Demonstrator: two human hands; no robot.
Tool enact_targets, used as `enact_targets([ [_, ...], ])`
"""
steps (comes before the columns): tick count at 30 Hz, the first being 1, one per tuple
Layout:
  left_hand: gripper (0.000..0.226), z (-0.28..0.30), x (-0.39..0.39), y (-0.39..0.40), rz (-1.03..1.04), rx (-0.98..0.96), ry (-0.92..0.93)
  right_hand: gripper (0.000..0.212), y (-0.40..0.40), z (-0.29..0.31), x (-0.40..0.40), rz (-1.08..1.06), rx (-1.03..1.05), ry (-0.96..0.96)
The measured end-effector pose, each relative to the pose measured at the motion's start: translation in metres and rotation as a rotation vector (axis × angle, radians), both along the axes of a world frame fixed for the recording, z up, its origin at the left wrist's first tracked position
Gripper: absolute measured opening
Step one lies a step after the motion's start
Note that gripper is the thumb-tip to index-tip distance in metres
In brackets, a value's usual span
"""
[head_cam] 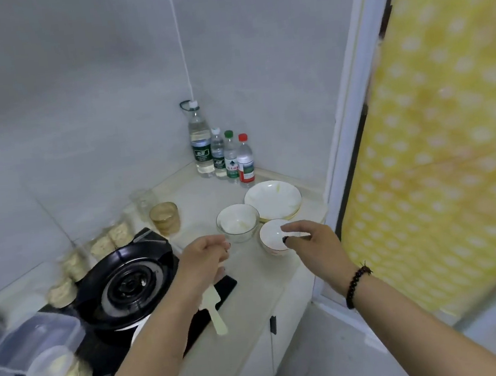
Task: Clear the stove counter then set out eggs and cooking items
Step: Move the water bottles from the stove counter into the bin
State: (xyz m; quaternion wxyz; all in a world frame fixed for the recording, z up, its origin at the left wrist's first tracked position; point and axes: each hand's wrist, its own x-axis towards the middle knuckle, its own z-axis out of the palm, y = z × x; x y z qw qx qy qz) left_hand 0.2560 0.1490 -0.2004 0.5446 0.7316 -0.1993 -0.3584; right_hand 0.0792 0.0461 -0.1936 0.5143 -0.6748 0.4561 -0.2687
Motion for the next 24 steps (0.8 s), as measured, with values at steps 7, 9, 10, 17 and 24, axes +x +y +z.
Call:
enact_targets([
  [7, 0.024, -0.005, 0.023, -0.085, 0.038, -0.011, 0.012, 0.021, -0.089, -0.004, 0.029, 0.060, 0.002, 0.028],
  [9, 0.024, -0.007, 0.028, -0.113, 0.077, -0.028, 0.011, 0.021, -0.125, -0.004, 0.042, 0.109, -0.014, 0.035],
  [10, 0.024, -0.006, 0.029, -0.123, 0.096, -0.031, 0.012, 0.020, -0.139, -0.003, 0.047, 0.127, -0.010, 0.037],
  [17, 0.022, -0.001, 0.034, -0.190, 0.267, -0.083, 0.066, 0.018, -0.242, 0.015, 0.092, 0.306, -0.063, 0.090],
  [24, 0.023, 0.015, 0.068, -0.221, 0.380, -0.145, 0.107, 0.024, -0.282, 0.020, 0.148, 0.423, -0.110, 0.065],
])
